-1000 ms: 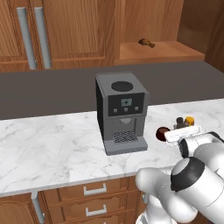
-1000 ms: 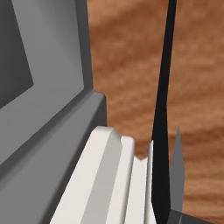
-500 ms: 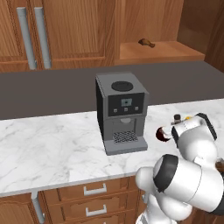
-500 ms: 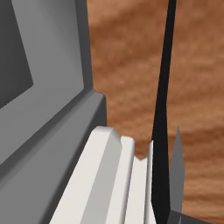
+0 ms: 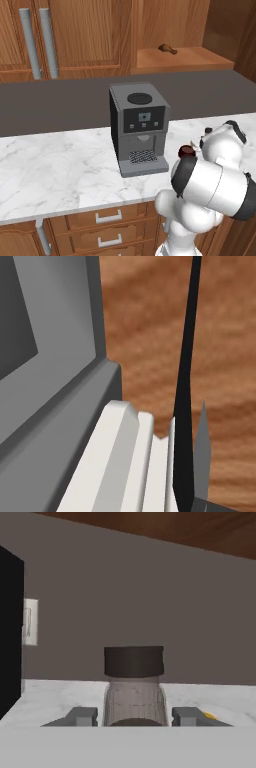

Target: Pick the syrup bottle and honey bottle from the cabinet and place them next to the mug.

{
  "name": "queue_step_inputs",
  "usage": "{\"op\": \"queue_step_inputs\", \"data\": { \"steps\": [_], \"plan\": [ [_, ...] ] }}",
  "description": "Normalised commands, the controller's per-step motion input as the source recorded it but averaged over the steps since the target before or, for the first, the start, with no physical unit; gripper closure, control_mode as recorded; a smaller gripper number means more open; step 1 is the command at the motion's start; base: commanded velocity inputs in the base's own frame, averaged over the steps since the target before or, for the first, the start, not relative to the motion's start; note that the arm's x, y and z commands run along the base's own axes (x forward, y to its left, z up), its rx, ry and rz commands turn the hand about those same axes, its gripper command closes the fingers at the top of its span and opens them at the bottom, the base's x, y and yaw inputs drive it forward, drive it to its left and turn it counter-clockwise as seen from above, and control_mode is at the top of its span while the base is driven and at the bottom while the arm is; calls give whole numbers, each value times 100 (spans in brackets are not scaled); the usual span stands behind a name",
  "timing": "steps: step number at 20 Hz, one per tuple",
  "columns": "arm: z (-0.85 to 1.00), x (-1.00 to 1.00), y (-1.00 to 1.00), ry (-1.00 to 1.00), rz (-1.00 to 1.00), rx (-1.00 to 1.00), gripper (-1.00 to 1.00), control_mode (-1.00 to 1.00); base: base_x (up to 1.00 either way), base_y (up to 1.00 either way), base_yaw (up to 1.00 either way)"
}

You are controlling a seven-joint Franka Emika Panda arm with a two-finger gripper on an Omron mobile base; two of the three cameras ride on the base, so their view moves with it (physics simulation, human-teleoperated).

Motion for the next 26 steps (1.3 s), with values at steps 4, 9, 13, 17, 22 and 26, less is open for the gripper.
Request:
{"op": "queue_step_inputs", "data": {
  "steps": [4,9,13,17,22,26],
  "plan": [
    [-14,-15,-33,0,0,7,100,-100,0,0,0],
    [-16,-10,-21,0,0,10,100,-100,0,0,0],
    [-23,-6,-8,0,0,14,100,-100,0,0,0],
    [-23,0,0,0,0,9,100,-100,0,0,0],
    [-29,-2,0,0,0,3,-100,-100,0,0,0],
    [-10,-9,0,0,0,1,-100,-100,0,0,0]
  ]
}}
